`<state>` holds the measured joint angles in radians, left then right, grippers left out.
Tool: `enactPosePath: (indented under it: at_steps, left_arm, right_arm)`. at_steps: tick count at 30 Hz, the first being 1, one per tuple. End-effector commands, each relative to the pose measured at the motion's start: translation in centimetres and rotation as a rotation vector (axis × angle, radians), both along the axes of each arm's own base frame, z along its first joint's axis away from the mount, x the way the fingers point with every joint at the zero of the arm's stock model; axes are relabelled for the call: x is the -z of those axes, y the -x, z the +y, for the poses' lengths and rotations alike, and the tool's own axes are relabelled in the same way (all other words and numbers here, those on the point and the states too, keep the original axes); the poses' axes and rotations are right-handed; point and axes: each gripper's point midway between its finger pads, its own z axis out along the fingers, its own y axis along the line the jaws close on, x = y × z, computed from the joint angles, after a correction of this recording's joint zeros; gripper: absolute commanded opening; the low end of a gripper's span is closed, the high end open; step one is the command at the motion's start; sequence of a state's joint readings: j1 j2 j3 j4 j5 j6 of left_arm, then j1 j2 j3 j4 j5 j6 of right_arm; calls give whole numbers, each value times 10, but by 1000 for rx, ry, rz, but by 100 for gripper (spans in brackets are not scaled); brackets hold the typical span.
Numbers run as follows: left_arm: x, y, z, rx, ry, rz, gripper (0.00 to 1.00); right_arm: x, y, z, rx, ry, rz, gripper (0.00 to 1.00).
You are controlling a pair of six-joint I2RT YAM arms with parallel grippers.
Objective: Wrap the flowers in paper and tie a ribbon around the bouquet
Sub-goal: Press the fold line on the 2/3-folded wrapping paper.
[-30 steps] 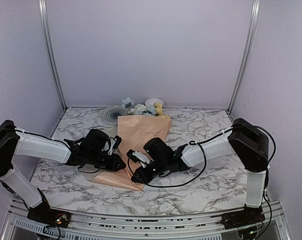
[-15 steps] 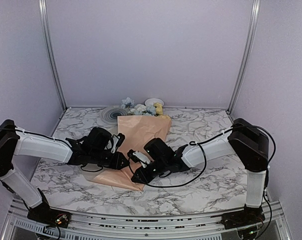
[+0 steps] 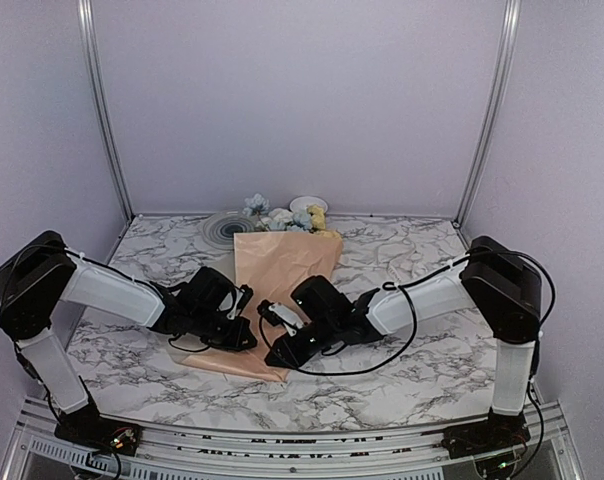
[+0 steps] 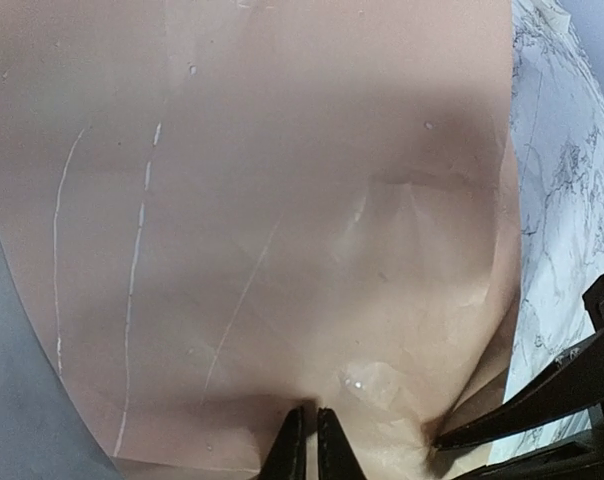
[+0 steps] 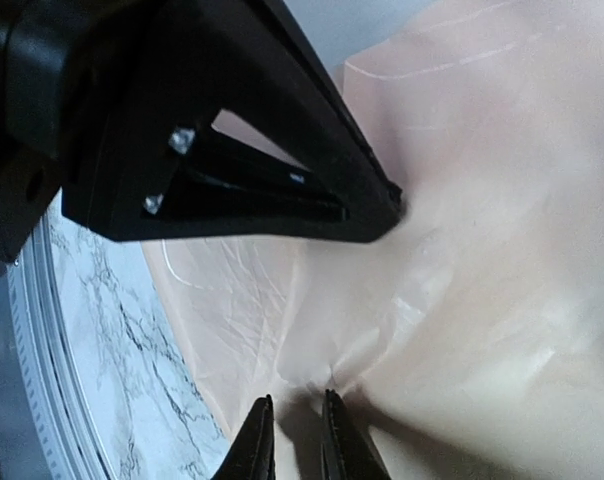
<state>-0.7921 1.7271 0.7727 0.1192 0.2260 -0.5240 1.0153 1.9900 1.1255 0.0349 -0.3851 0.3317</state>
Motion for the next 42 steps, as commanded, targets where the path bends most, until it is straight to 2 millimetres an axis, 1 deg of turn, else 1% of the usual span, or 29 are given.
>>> enactPosePath:
  at_steps: [1, 4, 5, 6, 7, 8, 10, 12, 15, 17, 18, 21, 25, 26, 27, 29, 30, 32, 33, 35, 36, 37, 38, 40, 42]
  left_arm:
    - [57, 32, 42, 8, -200, 152, 5]
    - [54, 30, 42, 11, -205, 132, 4]
    - [54, 29, 43, 12, -210, 127, 4]
    - [54, 28, 45, 12, -216, 122, 4]
    - [55, 29, 46, 14, -222, 124, 4]
    - [60, 34, 51, 16, -237, 135, 4]
    - [61, 36, 53, 15, -241, 136, 3]
    - [61, 36, 56, 9, -249, 130, 3]
    - [62, 36, 61, 6, -265, 118, 2]
    - [61, 36, 61, 6, -264, 116, 2]
    - [61, 36, 60, 6, -261, 115, 2]
    - [60, 35, 59, 9, -260, 112, 2]
    - [60, 36, 62, 2, -263, 111, 2]
    - [59, 36, 62, -1, -262, 111, 2]
    - [59, 37, 63, -3, -261, 108, 2]
    - [58, 37, 65, -8, -262, 103, 2]
    - [58, 37, 65, -8, -261, 101, 2]
    - [57, 36, 64, -10, -255, 100, 2]
    - [57, 36, 63, -12, -253, 99, 2]
    - [57, 35, 62, -13, -249, 97, 2]
    - [56, 34, 61, -11, -246, 96, 2]
    - [57, 34, 61, -8, -246, 96, 2]
    - [57, 34, 60, -7, -246, 96, 2]
    - [56, 32, 58, -4, -243, 93, 2]
    - [54, 31, 55, 0, -235, 90, 2]
  right_arm:
    - [4, -5, -27, 37, 9, 119, 18]
    - [4, -29, -41, 78, -34, 160, 18]
    - [4, -34, -42, 83, -44, 163, 18]
    - [5, -55, -51, 122, -55, 165, 18]
    - [5, -69, -56, 144, -65, 171, 18]
    - [6, -84, -62, 168, -75, 180, 18]
    - [5, -111, -72, 220, -99, 199, 18]
    - [1, -137, -84, 277, -125, 197, 17]
    - [-5, -183, -106, 390, -140, 184, 18]
    - [-4, -217, -126, 492, -152, 184, 18]
    - [-10, -234, -132, 526, -170, 165, 18]
    - [-8, -276, -149, 635, -194, 160, 18]
    - [-9, -325, -174, 762, -184, 139, 18]
    - [-12, -335, -181, 789, -177, 131, 19]
    - [-21, -348, -185, 809, -181, 111, 19]
    - [-34, -362, -193, 835, -175, 78, 19]
    - [-44, -367, -195, 841, -171, 54, 19]
    - [-69, -370, -195, 829, -163, 6, 19]
    - [-82, -368, -193, 816, -163, -20, 20]
    - [-113, -355, -182, 769, -144, -113, 20]
    - [-114, -336, -168, 728, -108, -141, 20]
    - [-129, -318, -154, 681, -95, -191, 20]
    - [-133, -298, -138, 627, -75, -219, 20]
    - [-131, -248, -96, 470, -79, -222, 20]
    - [-116, -187, -52, 280, -127, -123, 20]
